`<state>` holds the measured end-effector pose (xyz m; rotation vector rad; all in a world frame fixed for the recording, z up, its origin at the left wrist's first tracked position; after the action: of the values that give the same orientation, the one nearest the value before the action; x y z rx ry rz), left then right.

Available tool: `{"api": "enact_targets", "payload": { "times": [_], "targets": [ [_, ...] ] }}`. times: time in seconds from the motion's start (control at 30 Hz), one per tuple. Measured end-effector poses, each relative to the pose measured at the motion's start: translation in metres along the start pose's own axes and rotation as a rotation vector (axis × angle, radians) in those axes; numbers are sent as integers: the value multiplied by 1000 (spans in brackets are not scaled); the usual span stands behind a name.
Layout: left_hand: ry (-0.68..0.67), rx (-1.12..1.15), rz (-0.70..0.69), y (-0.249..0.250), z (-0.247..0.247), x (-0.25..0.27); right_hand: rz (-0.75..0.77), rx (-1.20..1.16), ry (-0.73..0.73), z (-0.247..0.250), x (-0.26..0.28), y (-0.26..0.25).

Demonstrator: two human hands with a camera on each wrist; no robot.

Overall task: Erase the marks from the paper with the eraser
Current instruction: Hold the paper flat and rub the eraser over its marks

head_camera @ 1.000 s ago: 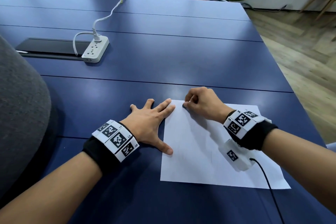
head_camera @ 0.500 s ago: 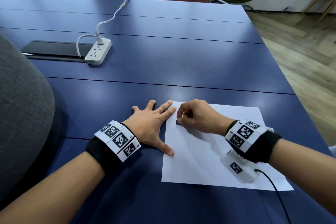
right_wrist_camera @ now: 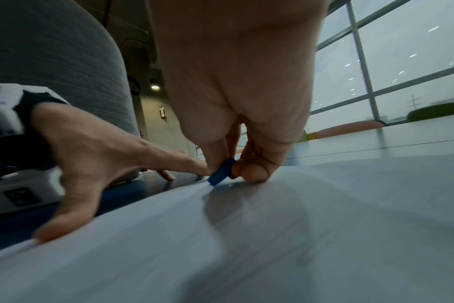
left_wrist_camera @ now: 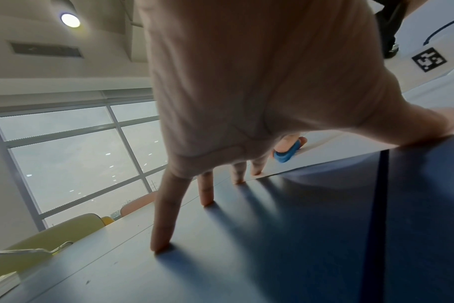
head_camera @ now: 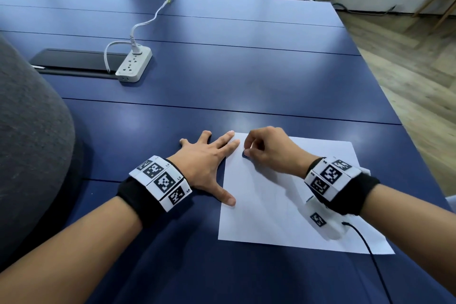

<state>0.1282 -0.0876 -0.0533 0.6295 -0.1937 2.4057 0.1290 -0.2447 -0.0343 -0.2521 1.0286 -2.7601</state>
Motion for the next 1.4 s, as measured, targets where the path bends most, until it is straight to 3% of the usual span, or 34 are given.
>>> {"api": "enact_targets", "payload": {
  "times": [0.13,0.33,0.5,0.67,0.83,1.0,1.17,1.33,1.4],
  "targets": [
    [2,-4,-3,0,0,0,115,38,-197,-19,21,-18],
    [-1,4,-3,0,0,1,-18,-6,15,1,-2,5],
    [-8,3,0,0,1,1,79,50,-178,-19,22,-13],
    [-7,11,0,0,1,2,-68,18,47,8,-2,13],
    [-16,25,-2,0,0,1,20,44,-125,-13,18,-4],
    [-13,43,-6,0,0,1,-125,32,114,13,-9,20],
    [-9,42,-5,0,0,1,-34,47,-34,-9,3,4],
    [-15,46,0,0,1,2,-125,17,143,14,-18,18],
    [-14,42,0,0,0,2,-106,-2,124,6,-11,13]
  ]
}}
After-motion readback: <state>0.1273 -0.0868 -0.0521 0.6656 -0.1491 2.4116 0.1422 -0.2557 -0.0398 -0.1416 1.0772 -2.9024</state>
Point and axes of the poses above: each hand's wrist, its own x-axis away from the middle knuckle, its own z-axis out of the back of the hand, y = z × x, the point moved 5 cm from there along -x, towards the middle knuckle, and after that the axes turned 3 degrees about -x, right-handed, at the moved point
